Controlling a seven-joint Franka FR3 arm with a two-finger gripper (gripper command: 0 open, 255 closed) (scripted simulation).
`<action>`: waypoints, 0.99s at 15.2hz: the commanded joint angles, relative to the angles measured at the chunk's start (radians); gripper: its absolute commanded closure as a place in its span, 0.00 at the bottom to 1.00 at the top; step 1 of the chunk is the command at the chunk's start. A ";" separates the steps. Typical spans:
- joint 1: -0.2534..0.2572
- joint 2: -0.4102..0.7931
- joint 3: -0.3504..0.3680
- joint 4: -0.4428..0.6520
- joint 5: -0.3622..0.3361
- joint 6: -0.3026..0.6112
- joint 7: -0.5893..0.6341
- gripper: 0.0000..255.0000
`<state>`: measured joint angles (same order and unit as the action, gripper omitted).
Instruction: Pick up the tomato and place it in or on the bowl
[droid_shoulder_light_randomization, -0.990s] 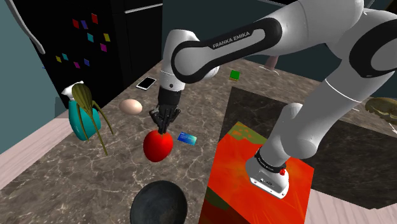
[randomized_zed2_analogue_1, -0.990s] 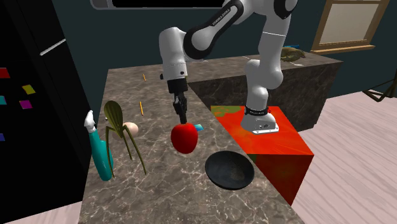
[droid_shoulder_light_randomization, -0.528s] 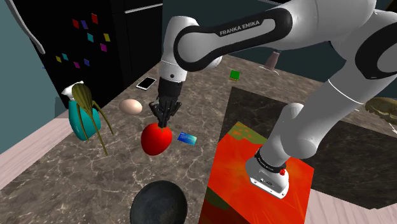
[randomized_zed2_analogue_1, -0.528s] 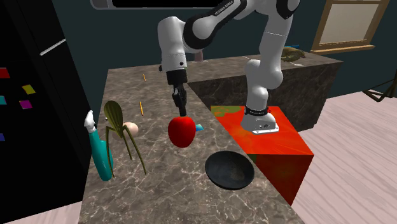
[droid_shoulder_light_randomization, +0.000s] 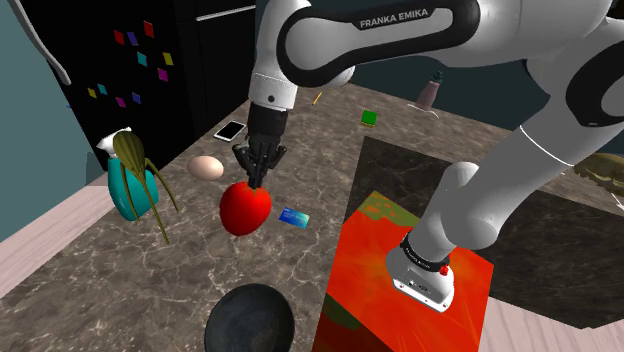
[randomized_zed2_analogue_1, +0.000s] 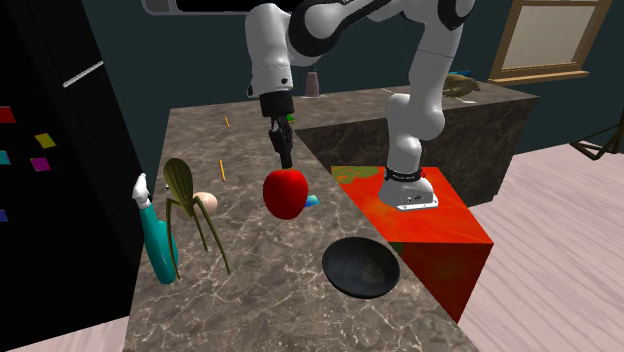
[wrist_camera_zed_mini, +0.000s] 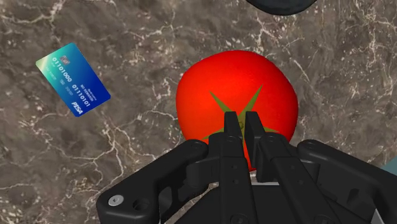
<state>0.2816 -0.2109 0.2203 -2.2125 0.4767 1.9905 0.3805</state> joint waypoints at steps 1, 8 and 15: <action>-0.002 -0.012 -0.004 0.015 -0.004 -0.027 0.007 1.00; -0.006 -0.029 -0.011 0.078 -0.016 -0.103 0.034 1.00; 0.058 -0.124 0.077 0.062 0.024 -0.117 0.187 1.00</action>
<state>0.3320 -0.3120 0.2885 -2.1414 0.4935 1.8793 0.5487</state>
